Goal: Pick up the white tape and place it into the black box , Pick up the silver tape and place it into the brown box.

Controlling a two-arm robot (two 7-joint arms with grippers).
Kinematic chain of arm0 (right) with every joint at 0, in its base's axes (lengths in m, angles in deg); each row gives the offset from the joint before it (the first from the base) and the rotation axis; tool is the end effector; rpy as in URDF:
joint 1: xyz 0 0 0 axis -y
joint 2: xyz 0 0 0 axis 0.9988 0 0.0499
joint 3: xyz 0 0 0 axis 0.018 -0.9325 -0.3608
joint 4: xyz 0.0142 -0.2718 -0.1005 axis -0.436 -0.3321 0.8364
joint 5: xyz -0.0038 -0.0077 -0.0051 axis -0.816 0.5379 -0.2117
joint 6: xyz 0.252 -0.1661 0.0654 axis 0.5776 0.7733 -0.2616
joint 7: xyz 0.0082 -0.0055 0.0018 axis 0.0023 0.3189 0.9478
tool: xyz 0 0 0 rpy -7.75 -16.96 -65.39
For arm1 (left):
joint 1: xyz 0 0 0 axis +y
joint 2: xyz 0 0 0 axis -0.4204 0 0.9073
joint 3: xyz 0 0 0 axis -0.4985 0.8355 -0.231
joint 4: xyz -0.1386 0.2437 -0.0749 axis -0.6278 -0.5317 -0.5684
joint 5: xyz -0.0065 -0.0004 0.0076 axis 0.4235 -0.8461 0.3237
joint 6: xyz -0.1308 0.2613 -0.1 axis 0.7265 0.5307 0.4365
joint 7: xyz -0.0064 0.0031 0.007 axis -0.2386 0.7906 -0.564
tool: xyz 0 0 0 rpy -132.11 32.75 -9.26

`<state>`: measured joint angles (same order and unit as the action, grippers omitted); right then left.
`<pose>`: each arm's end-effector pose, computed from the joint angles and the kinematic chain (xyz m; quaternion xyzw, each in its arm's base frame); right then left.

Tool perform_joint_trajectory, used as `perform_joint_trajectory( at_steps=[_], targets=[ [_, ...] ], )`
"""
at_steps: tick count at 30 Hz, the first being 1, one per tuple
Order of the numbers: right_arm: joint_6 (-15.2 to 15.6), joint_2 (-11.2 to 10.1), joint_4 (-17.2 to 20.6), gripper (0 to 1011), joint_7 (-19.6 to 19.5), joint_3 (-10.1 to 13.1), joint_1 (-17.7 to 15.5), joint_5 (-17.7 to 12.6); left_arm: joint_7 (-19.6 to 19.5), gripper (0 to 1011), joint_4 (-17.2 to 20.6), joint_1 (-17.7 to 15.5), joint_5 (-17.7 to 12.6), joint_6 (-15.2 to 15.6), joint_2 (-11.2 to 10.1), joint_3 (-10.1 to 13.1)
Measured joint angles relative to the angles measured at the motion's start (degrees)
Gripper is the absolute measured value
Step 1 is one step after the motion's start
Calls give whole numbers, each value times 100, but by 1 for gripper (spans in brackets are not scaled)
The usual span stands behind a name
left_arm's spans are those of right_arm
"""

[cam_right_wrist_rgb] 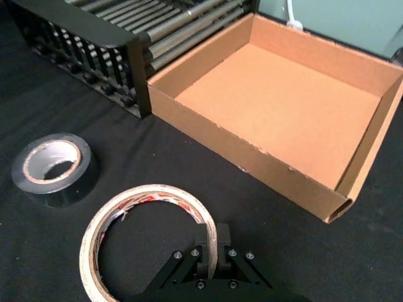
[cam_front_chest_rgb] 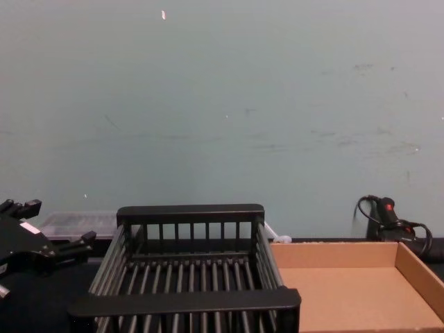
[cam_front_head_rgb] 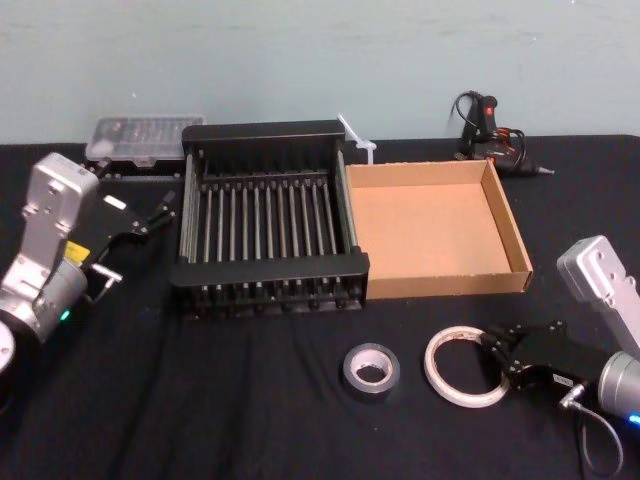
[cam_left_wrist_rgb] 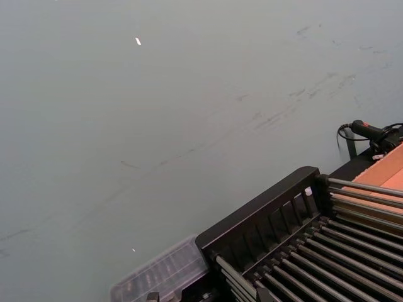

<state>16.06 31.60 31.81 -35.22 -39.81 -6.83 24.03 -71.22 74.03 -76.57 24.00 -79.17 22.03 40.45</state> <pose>0.2943 -0.0884 -0.2944 -0.2518 0.0852 -0.4132 0.8710 0.3581 0.0827 -0.3023 0.1415 -0.1324 0.5799 0.7913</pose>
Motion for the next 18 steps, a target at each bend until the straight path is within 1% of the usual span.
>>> perform_joint_trajectory(
  at_steps=[5, 11, 18],
  targets=[
    [-160, -39, 72, 88, 91, 97, -33, -83, 0, 1001, 0, 0, 0, 0, 0, 0],
    [-249, -55, 163, 88, 106, 184, -28, -176, 0, 1001, 0, 0, 0, 0, 0, 0],
    [-320, 13, 144, 88, 42, 218, 139, -199, 0, 1001, 0, 0, 0, 0, 0, 0]
  ],
)
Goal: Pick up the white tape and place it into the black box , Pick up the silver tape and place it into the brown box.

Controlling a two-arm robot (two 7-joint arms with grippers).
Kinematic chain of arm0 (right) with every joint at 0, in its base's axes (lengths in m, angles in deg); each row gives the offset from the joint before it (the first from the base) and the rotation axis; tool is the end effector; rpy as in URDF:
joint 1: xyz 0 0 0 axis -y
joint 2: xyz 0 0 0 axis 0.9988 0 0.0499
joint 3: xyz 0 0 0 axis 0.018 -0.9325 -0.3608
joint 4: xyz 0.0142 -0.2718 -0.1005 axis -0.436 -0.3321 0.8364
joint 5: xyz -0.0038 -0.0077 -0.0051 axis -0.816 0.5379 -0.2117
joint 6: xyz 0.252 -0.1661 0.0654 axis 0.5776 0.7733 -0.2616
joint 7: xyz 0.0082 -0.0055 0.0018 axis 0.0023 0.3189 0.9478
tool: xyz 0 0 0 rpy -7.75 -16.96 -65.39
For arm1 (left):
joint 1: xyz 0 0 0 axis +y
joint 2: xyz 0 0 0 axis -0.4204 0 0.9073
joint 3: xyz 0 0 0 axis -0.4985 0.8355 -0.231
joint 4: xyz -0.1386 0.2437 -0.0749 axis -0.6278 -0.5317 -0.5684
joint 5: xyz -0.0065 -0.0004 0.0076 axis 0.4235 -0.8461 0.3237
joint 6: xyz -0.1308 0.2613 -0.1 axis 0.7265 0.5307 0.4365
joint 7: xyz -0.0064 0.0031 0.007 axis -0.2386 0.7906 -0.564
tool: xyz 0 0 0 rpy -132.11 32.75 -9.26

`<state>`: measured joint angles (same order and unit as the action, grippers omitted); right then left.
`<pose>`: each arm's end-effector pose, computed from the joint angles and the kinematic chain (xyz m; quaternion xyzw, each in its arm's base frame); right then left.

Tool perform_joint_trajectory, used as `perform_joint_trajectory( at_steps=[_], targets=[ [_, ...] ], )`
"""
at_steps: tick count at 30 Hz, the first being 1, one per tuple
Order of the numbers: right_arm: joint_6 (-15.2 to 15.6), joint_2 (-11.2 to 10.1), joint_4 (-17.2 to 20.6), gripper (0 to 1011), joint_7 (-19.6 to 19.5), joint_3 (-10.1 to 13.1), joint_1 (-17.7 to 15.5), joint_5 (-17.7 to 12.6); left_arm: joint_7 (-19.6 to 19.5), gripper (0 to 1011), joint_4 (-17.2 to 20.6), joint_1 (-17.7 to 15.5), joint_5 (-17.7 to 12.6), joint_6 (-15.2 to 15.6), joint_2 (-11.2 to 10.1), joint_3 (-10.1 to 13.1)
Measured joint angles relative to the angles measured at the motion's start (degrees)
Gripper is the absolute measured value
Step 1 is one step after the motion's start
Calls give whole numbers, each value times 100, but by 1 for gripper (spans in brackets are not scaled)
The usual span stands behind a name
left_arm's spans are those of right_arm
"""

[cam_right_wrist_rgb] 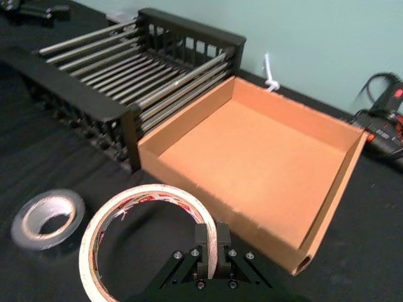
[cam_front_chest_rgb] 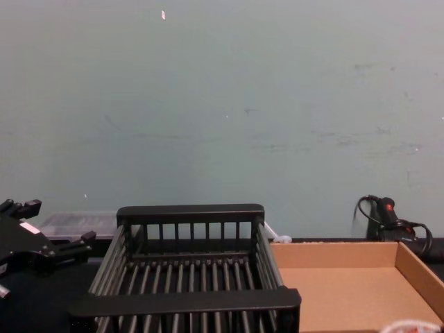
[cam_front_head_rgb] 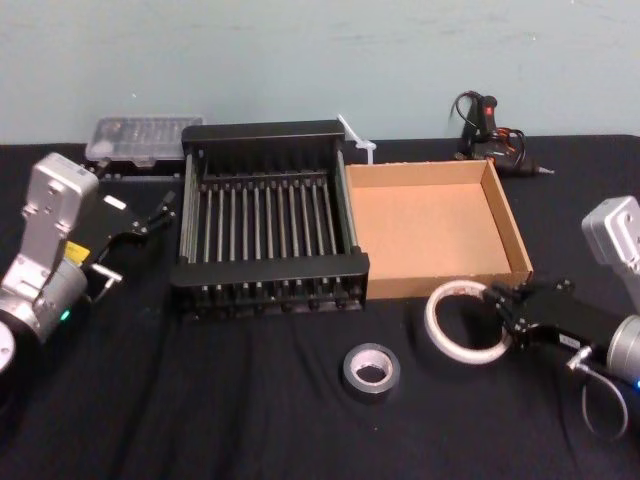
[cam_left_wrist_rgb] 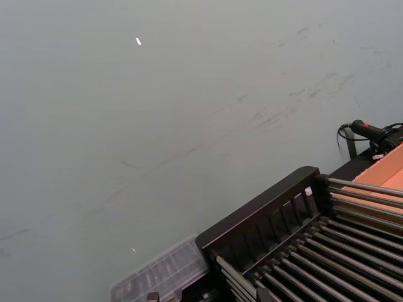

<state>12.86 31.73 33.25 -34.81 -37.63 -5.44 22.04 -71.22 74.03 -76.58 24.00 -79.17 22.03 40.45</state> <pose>0.3049 -0.0924 -0.2733 -0.2033 0.0516 -0.4233 0.8814 0.3581 0.0827 -0.3022 0.1415 -0.1324 0.5799 0.7913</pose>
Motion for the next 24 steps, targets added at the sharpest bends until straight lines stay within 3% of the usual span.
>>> perform_joint_trajectory(
  at_steps=[11, 24],
  targets=[
    [8, 268, -287, 88, -84, -219, 592, 203, 0, 1001, 0, 0, 0, 0, 0, 0],
    [-25, 726, -706, 88, -93, -473, 1280, 384, 0, 1001, 0, 0, 0, 0, 0, 0]
  ],
)
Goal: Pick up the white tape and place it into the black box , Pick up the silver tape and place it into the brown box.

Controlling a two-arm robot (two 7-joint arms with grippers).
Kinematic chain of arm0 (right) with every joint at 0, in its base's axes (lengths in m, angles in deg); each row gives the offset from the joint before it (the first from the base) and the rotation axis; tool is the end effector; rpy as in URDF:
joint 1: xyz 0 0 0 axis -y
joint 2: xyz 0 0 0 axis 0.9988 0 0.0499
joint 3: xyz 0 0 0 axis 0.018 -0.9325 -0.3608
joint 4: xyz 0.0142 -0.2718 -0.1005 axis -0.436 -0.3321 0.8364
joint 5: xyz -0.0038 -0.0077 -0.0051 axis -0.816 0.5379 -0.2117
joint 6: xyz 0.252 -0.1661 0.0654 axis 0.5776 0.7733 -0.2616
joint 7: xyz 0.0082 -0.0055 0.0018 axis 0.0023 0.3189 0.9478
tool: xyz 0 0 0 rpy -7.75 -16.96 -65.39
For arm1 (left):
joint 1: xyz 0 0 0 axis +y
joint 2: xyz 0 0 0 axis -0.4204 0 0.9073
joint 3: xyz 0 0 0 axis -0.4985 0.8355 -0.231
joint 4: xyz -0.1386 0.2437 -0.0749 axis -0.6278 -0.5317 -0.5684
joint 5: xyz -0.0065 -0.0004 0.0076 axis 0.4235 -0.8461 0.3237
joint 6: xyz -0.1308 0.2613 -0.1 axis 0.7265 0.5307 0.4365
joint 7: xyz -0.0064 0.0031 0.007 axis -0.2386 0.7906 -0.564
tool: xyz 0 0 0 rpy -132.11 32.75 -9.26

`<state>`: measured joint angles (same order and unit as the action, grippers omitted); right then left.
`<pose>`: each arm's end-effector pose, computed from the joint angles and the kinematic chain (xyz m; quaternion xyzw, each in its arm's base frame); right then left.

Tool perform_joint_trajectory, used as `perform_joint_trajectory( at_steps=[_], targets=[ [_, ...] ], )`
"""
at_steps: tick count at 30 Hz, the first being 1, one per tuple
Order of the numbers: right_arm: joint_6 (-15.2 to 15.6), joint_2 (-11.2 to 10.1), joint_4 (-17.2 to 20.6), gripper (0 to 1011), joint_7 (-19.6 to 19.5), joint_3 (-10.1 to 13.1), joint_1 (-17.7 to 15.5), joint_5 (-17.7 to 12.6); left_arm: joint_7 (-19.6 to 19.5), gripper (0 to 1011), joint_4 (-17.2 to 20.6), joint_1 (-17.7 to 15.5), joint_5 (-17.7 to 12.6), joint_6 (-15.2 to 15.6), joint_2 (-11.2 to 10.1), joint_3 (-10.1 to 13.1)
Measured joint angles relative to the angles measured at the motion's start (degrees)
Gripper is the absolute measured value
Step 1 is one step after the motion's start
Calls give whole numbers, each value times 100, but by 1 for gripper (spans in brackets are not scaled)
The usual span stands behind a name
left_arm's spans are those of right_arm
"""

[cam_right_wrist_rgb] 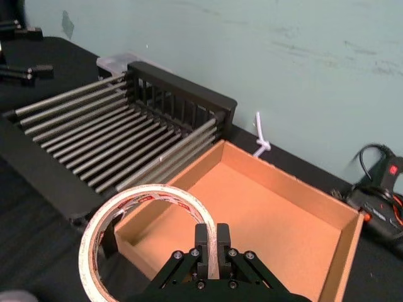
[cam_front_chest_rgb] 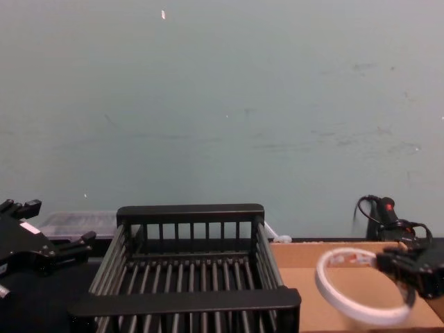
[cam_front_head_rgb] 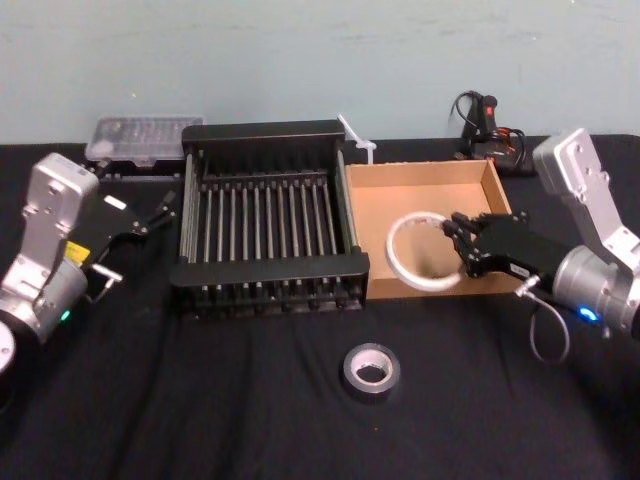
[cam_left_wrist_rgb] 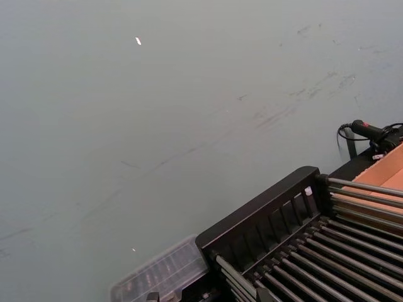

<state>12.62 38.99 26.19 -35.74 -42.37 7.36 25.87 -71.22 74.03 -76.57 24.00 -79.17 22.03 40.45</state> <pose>0.3611 -0.0558 -0.2559 -0.1698 0.0096 -0.4335 0.8850 0.3581 0.0827 -0.3023 0.1415 -0.1324 0.5799 0.7913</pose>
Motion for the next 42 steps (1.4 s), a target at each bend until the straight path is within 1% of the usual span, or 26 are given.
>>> perform_joint_trajectory(
  at_steps=[9, 17, 18, 20, 21, 28, 30, 32, 34, 42],
  targets=[
    [-12, 203, -237, 88, 53, -135, 392, 62, 0, 1001, 0, 0, 0, 0, 0, 0],
    [7, 323, -505, 88, 143, -303, 730, 173, 0, 1001, 0, 0, 0, 0, 0, 0],
    [7, 323, -505, 88, 143, -303, 730, 173, 0, 1002, 0, 0, 0, 0, 0, 0],
    [2, 373, -608, 88, 186, -378, 861, 225, 0, 1001, 0, 0, 0, 0, 0, 0],
    [2, 373, -608, 88, 186, -378, 861, 225, 0, 1001, 0, 0, 0, 0, 0, 0],
    [-48, 526, -827, 88, 273, -542, 1146, 318, 0, 1001, 0, 0, 0, 0, 0, 0],
    [-78, 598, -923, 88, 315, -622, 1264, 357, 0, 1002, 0, 0, 0, 0, 0, 0],
    [-86, 615, -950, 88, 326, -641, 1293, 366, 0, 1001, 0, 0, 0, 0, 0, 0],
    [-112, 683, -1053, 88, 378, -719, 1416, 404, 0, 1001, 0, 0, 0, 0, 0, 0],
    [-177, 839, -1312, 88, 485, -897, 1680, 493, 0, 1001, 0, 0, 0, 0, 0, 0]
  ],
)
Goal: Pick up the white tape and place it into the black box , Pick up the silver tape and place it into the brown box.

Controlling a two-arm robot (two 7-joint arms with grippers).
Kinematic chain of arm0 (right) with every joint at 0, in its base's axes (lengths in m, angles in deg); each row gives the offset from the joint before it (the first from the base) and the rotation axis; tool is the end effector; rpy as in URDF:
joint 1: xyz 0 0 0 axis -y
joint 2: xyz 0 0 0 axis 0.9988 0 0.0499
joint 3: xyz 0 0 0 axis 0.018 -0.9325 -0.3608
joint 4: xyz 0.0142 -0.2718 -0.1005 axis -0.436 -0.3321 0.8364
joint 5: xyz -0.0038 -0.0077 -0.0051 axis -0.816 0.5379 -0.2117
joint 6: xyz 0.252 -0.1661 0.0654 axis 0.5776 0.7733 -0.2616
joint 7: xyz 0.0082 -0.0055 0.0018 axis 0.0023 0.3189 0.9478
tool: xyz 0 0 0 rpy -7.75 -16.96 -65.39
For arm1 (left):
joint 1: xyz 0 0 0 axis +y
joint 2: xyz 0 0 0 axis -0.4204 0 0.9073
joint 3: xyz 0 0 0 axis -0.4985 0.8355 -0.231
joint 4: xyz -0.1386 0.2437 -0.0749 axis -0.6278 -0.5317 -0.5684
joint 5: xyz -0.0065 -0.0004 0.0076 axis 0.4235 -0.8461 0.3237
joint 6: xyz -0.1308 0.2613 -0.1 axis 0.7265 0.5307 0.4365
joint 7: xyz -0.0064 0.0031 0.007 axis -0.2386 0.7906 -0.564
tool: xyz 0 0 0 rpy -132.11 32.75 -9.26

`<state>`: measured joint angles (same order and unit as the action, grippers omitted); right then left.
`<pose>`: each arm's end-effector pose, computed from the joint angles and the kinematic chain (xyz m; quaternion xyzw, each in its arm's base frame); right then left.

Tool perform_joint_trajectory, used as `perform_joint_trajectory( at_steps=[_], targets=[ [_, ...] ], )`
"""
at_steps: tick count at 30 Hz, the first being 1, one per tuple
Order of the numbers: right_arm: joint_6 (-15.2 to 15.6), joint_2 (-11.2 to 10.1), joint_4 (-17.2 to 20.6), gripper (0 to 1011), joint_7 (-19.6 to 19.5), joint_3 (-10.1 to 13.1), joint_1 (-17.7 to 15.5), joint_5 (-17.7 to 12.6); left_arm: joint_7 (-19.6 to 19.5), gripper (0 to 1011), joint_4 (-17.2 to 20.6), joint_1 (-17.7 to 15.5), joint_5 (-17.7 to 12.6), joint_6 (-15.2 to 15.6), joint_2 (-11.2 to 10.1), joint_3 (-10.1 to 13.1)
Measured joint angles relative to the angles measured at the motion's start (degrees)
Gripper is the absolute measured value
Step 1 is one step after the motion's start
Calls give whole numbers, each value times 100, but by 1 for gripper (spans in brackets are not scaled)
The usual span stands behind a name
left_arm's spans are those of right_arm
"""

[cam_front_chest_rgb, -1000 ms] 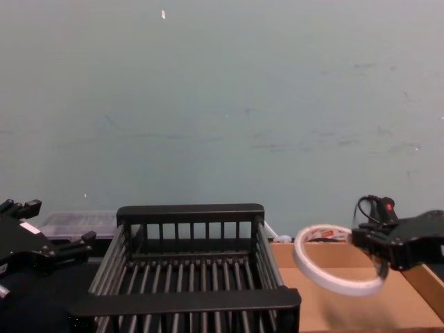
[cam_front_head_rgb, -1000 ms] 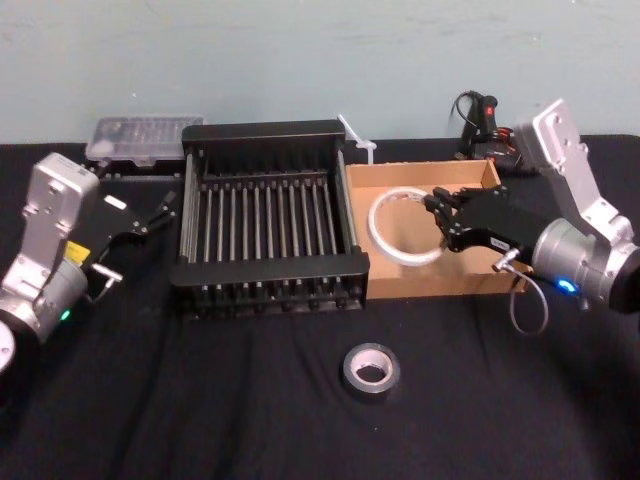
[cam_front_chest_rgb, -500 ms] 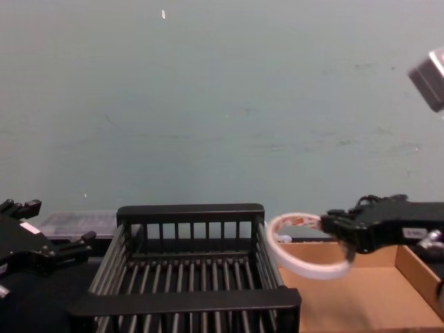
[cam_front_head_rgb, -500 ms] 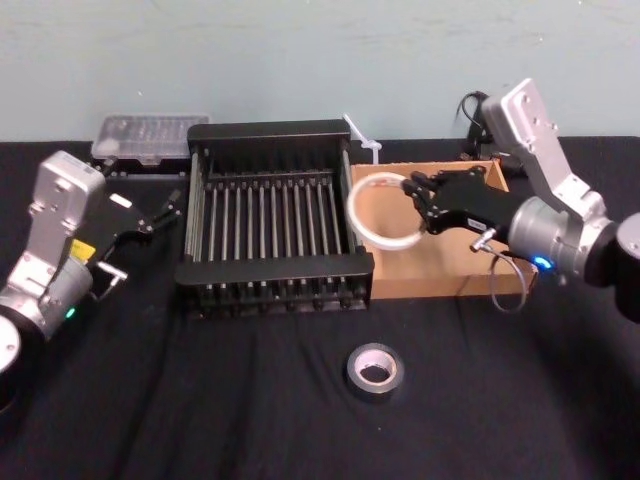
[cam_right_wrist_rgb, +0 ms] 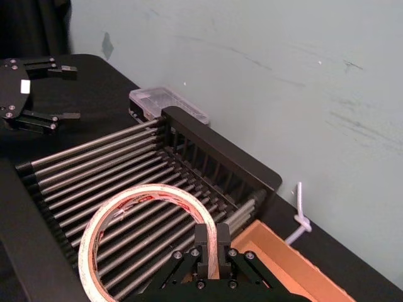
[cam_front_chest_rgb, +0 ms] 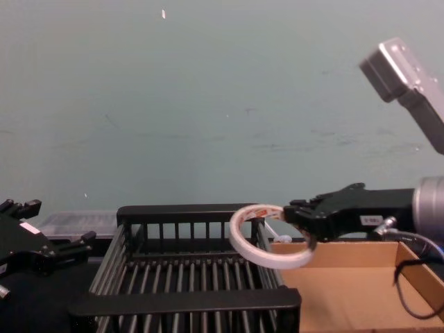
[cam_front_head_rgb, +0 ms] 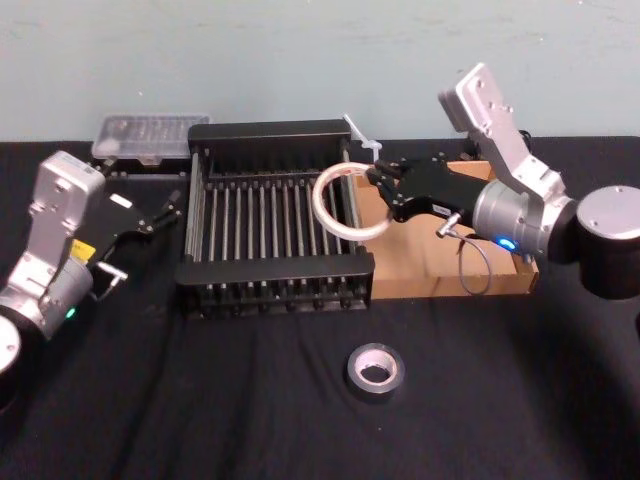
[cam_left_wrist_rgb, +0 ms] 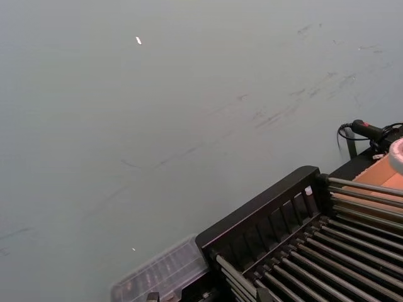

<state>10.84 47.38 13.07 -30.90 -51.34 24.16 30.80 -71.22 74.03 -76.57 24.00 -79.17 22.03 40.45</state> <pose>0.4322 0.0034 -0.2316 -0.1683 -0.0381 -0.3716 0.9122 0.3581 0.0827 -0.3023 0.1415 -0.1324 0.5799 0.7913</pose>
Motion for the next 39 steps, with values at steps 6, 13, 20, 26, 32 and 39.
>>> perform_joint_trajectory(
  at_steps=[6, 13, 20, 26, 32, 39],
  targets=[
    [-57, 136, -217, 88, 85, -133, 199, 58, 0, 1001, 0, 0, 0, 0, 0, 0],
    [-136, 293, -469, 88, 156, -255, 386, 101, 0, 1001, 0, 0, 0, 0, 0, 0],
    [-200, 440, -717, 88, 189, -348, 545, 151, 0, 1001, 0, 0, 0, 0, 0, 0],
    [-213, 472, -767, 88, 183, -359, 573, 164, 0, 1001, 0, 0, 0, 0, 0, 0],
    [-212, 461, -752, 88, 180, -356, 568, 162, 0, 1001, 0, 0, 0, 0, 0, 0],
    [-207, 455, -740, 142, 176, -352, 560, 160, 0, 1001, 0, 0, 0, 0, 0, 0]
  ],
)
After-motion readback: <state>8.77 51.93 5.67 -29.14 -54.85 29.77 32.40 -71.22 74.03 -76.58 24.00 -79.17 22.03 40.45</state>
